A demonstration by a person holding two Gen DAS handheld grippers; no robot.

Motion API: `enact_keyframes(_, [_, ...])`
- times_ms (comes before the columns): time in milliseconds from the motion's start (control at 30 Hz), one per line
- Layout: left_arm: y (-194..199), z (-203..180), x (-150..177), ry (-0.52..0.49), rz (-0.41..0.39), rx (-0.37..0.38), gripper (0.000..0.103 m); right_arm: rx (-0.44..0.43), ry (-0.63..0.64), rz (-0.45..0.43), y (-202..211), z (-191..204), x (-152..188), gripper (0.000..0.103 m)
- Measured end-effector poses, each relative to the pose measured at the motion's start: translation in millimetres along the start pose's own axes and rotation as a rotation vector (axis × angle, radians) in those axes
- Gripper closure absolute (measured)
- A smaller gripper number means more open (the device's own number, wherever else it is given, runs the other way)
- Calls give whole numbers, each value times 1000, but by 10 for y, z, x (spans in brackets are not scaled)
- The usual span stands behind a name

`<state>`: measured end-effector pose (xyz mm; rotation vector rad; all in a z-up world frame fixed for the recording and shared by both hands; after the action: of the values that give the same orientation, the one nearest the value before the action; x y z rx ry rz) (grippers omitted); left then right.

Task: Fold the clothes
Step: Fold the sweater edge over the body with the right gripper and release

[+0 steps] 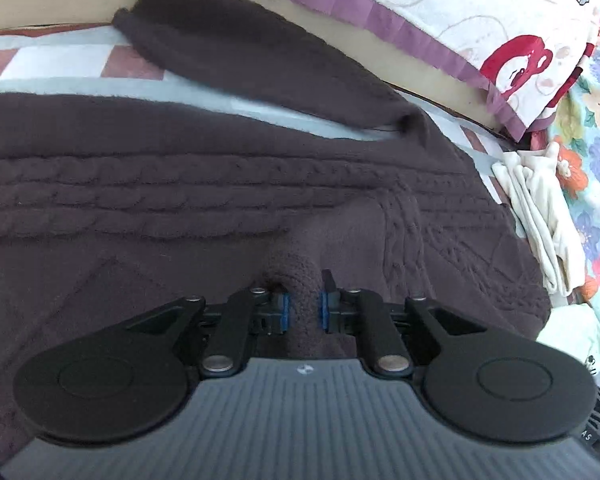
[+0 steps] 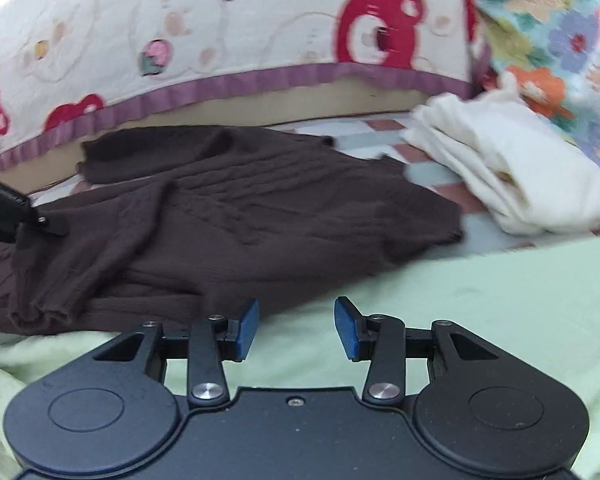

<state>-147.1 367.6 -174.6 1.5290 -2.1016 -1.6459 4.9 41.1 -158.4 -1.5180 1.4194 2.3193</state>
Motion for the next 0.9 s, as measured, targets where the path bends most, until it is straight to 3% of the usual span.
enact_keyframes(100, [50,39,5,8,-13,-31,85,-4,33,25,-134,163,-54,54])
enact_keyframes(233, [185,136,-42,4,-83,-58,78,88,206,44,-308,422,-99,54])
enact_keyframes(333, [292,123,-123,-32,-138,-91,71,161,359,146,-528,547,19,47])
enact_keyframes(400, [348,111,-160,-66,-170,-124,71,215,374,149,-537,511,30,56])
enact_keyframes(433, [381,94,-169,-77,-177,-121,71,236,363,137,-469,480,-2,77])
enact_keyframes(533, [482,-3,-184,-110,-183,-66,67,296,354,116,-299,415,-48,81])
enact_keyframes(600, [487,-172,-134,-159,-158,-2,53,307,387,142,-318,437,63,82])
enact_keyframes(667, [397,-392,27,-247,-90,42,38,258,327,166,-380,416,172,84])
enact_keyframes(767, [215,-663,324,-317,33,110,38,241,270,150,-361,378,187,84])
enact_keyframes(900, [53,-887,418,-265,103,189,37,217,267,145,-368,358,192,83])
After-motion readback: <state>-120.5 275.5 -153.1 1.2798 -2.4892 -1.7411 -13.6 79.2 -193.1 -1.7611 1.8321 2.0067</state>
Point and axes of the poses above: each gripper's, at about its wrist camera, not at the fingertips, and y roughly against the way its jaws point, z to its left, x to its underside, the point moved 8 cm from there along -y, roughly the way its jaws point, and after that the axes turned 1 degree about y, right-handed, at the moved point
